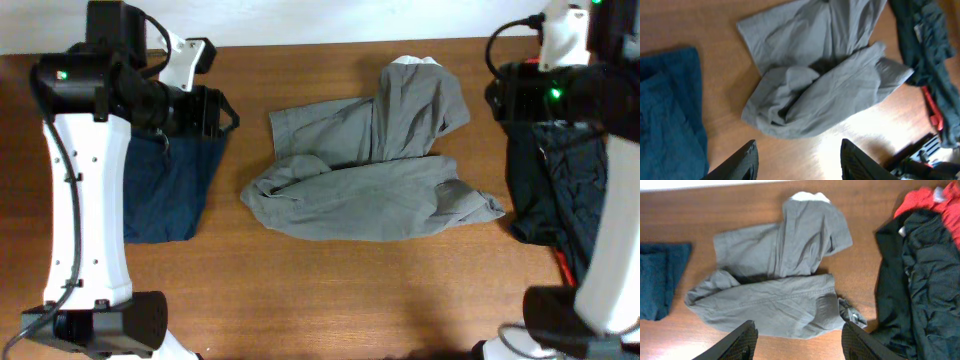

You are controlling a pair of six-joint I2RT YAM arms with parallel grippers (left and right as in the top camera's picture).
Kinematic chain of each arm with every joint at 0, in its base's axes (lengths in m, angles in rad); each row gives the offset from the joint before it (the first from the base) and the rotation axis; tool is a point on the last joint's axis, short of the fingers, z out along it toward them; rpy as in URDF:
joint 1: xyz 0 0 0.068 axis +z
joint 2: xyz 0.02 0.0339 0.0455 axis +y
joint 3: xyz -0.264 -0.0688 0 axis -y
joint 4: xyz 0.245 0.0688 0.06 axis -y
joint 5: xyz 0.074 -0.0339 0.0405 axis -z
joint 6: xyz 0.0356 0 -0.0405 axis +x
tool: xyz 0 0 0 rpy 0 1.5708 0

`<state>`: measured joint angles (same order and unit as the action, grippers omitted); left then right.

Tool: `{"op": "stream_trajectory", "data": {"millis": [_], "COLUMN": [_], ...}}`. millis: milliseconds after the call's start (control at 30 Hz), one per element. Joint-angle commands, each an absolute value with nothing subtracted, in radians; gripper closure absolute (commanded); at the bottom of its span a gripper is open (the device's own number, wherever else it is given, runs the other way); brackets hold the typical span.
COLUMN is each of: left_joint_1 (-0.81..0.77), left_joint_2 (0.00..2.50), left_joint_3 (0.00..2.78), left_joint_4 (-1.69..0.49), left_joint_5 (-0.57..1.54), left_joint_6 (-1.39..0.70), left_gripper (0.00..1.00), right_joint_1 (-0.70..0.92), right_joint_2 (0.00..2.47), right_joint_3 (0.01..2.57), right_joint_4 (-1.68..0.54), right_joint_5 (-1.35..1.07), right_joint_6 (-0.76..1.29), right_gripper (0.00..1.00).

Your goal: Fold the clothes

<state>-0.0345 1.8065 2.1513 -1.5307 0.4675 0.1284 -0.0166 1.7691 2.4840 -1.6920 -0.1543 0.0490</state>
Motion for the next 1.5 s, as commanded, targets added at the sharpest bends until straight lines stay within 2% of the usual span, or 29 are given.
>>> {"op": "stream_trajectory", "data": {"millis": [0,167,233,267,300,367,400,433,500,600,633,700,833,967,1200,1333,1467], "left_joint_1": [-0.057,-0.058,-0.059,-0.059,-0.059,-0.061,-0.064,-0.068,-0.078,-0.090,-0.090,-0.084,-0.067,-0.045,0.004,0.005,0.005], "left_joint_2": [1.831,1.855,1.855,1.855,1.855,1.860,1.866,1.871,1.881,1.892,1.893,1.893,1.892,1.879,1.799,1.754,1.752], "left_joint_3": [2.079,1.917,1.869,1.851,1.839,1.826,1.824,1.823,1.817,1.788,1.769,1.720,1.687,1.687,1.687,1.683,1.666], "left_joint_4": [-1.546,-1.494,-1.425,-1.382,-1.350,-1.314,-1.315,-1.326,-1.371,-1.417,-1.415,-1.398,-1.415,-1.491,-1.563,-1.529,-1.478], "left_joint_5": [0.418,0.423,0.442,0.452,0.461,0.474,0.473,0.473,0.449,0.366,0.356,0.352,0.355,0.350,0.347,0.343,0.344], "left_joint_6": [0.159,0.150,0.152,0.151,0.151,0.152,0.152,0.152,0.152,0.151,0.151,0.147,0.144,0.145,0.155,0.155,0.150], "left_gripper": [0.47,0.52,0.44,0.42,0.41,0.40,0.39,0.39,0.39,0.39,0.39,0.47,0.48,0.48,0.47,0.42,0.38], "right_joint_1": [-0.023,-0.042,-0.046,-0.047,-0.046,-0.046,-0.046,-0.046,-0.047,-0.048,-0.048,-0.047,-0.047,-0.046,-0.046,-0.046,-0.046], "right_joint_2": [1.847,1.938,1.979,1.999,2.022,2.074,2.096,2.108,2.133,2.158,2.162,2.162,2.131,1.995,1.549,1.296,1.112], "right_joint_3": [2.483,2.483,2.483,2.483,2.483,2.482,2.474,2.454,2.415,2.352,2.333,2.306,2.315,2.312,2.216,2.027,1.755], "right_joint_4": [-1.699,-1.696,-1.686,-1.679,-1.678,-1.699,-1.699,-1.699,-1.699,-1.680,-1.671,-1.661,-1.699,-1.699,-1.699,-1.684,-1.567], "right_joint_5": [-0.134,-0.172,-0.175,-0.176,-0.177,-0.189,-0.197,-0.207,-0.206,-0.206,-0.209,-0.213,-0.210,-0.214,-0.166,-0.072,-0.066], "right_joint_6": [0.088,0.121,0.120,0.121,0.121,0.120,0.115,0.109,0.109,0.107,0.096,0.058,0.035,0.038,0.041,0.088,0.163], "right_gripper": [0.41,0.40,0.40,0.44,0.49,0.49,0.47,0.39,0.35,0.34,0.36,0.40,0.41,0.40,0.28,0.24,0.16]}}
